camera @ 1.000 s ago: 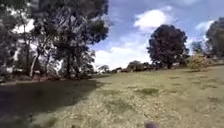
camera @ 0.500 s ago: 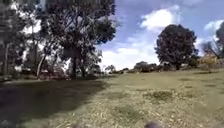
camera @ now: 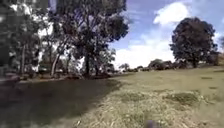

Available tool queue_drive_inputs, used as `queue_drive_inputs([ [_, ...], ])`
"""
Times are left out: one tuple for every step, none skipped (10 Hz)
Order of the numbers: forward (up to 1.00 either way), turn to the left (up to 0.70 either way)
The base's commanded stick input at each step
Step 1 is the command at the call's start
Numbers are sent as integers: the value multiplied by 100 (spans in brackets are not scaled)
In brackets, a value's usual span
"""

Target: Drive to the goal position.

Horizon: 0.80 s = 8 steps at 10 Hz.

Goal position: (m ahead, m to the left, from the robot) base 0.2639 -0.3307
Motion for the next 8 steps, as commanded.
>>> queue_drive_inputs([
  [70, 0],
  [70, 0],
  [70, 0],
  [70, 7],
  [70, 34],
  [70, 35],
  [70, 35],
  [70, 35],
])
